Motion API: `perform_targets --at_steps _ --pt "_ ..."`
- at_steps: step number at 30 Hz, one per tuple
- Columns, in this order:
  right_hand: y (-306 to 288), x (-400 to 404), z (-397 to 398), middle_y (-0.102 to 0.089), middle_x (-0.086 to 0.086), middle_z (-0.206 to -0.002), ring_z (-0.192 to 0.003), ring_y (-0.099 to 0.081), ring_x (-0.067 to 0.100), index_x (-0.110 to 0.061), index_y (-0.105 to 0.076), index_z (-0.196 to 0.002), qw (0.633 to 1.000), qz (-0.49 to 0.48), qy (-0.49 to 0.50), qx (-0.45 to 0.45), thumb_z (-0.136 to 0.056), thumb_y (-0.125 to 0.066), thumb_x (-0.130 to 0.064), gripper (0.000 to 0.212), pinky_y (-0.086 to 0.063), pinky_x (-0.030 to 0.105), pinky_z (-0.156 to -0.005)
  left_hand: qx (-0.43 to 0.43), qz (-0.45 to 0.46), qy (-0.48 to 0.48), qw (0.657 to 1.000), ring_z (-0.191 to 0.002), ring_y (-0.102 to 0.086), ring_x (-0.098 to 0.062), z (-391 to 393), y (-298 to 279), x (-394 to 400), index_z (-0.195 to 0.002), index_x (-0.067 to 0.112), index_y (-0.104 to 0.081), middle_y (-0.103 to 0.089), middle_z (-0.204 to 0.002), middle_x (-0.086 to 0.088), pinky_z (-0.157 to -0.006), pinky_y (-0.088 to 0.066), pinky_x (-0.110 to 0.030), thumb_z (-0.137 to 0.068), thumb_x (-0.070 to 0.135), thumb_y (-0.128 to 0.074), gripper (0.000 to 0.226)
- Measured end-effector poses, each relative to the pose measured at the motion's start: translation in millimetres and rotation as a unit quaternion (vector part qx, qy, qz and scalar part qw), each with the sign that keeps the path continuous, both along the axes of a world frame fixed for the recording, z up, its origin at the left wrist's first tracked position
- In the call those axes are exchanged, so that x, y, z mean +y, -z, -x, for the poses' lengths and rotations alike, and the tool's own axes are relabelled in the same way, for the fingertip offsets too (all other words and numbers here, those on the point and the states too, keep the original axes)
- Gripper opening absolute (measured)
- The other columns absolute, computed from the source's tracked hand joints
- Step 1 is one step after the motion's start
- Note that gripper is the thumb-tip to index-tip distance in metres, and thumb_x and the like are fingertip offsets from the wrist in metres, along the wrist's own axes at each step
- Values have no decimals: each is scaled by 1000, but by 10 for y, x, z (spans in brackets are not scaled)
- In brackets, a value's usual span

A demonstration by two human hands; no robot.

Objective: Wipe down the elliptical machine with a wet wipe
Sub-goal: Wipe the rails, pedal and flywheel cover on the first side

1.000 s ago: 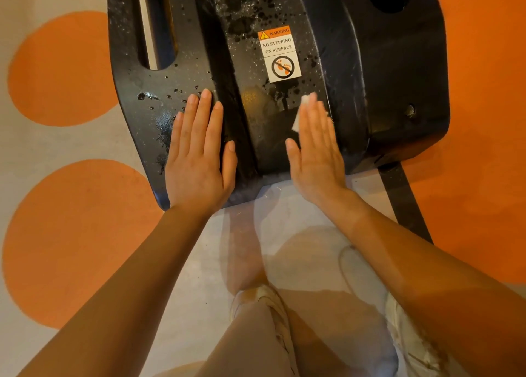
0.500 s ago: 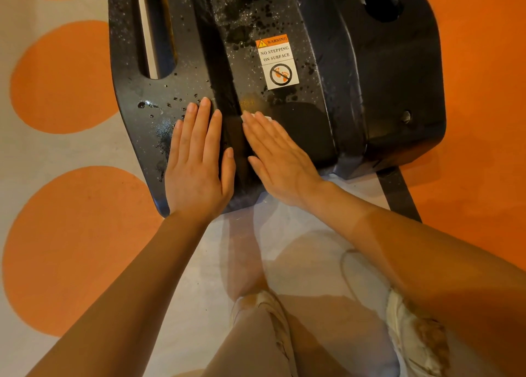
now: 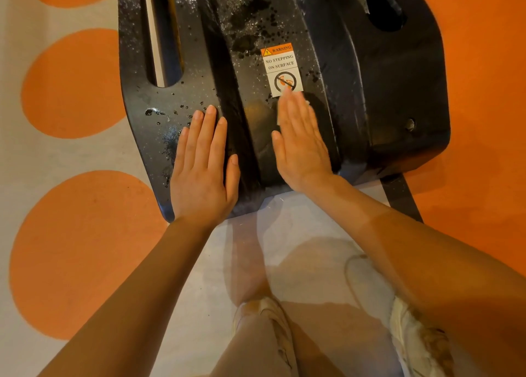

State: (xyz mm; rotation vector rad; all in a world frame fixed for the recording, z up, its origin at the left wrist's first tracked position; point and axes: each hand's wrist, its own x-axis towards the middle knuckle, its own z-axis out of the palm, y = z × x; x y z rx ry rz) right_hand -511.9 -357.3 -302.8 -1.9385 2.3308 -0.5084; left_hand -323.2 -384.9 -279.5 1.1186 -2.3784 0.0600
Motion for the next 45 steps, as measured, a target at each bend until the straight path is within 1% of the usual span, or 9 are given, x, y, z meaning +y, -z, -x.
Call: perform_targets --at_steps 5,11,14,22,33,37,40,42,45 --pt "16 -36 99 -10 9 -163 -151 -5 24 -6 -14 -155 980 1 -174 93 -105 -25 -31 56 -5 36 -123 4 1 4 1000 -149 -22 -31 -1 -7 0 -149 1 -37 -31 -158 -18 -124 -14 -44 -106 27 -36 51" --pt "-75 -99 316 -5 15 -163 -150 -4 27 -1 -10 -154 999 0 27 36 -103 -24 -45 69 -10 37 -122 1 -7 -2 1000 -150 -22 -31 2 -9 -1 -150 2 -37 -31 -158 -17 -123 -16 -45 -106 29 -35 51" --pt "-102 -156 186 -3 18 -162 -150 -2 31 1 -8 -154 998 -15 44 44 -101 -18 -48 72 -7 40 -123 2 -9 -2 1000 -149 -22 -31 7 -14 0 -150 3 -37 -31 -158 -17 -123 -16 -45 -106 30 -33 51" --pt "-123 -245 90 -10 9 -163 -150 0 22 -5 -15 -155 971 -16 -235 41 -105 -29 -33 59 2 32 -122 -4 -6 2 1000 -150 -22 -30 -3 1 -10 -150 2 -37 -31 -158 -17 -123 -17 -46 -106 27 -35 51" --pt "-166 -321 199 9 16 -162 -150 8 29 0 2 -154 995 -42 91 29 -103 -24 -47 73 -1 41 -123 -4 -21 -1 1000 -150 -20 -29 5 -23 3 -150 4 -36 -30 -159 -15 -124 -15 -44 -107 31 -30 52" --pt "-255 -481 94 -2 15 -163 -150 5 27 -1 -6 -154 997 -20 -62 -32 -105 -27 -38 66 0 42 -123 -3 -22 3 1000 -150 -20 -29 -4 -25 -4 -150 3 -37 -30 -159 -15 -124 -16 -44 -106 28 -35 51" --pt "-261 -530 120 -7 11 -163 -151 0 23 -3 -12 -154 974 -30 -223 26 -105 -27 -36 61 -1 36 -123 9 -28 10 1000 -150 -21 -29 -11 -32 -12 -149 2 -39 -31 -158 -15 -123 -18 -46 -105 25 -38 50" --pt "-240 -521 210 -8 10 -163 -151 -2 23 -4 -13 -155 969 -28 -234 77 -105 -24 -38 62 -4 36 -123 24 -41 14 999 -150 -22 -28 -17 -51 -17 -148 2 -40 -31 -158 -14 -122 -19 -46 -104 23 -40 49" --pt "-279 -494 392 -6 13 -163 -151 -2 25 -3 -8 -155 993 -33 -102 57 -103 -29 -42 68 -8 40 -123 38 -61 17 997 -150 -22 -26 -26 -81 -24 -147 2 -41 -32 -158 -12 -123 -18 -45 -104 24 -40 48"
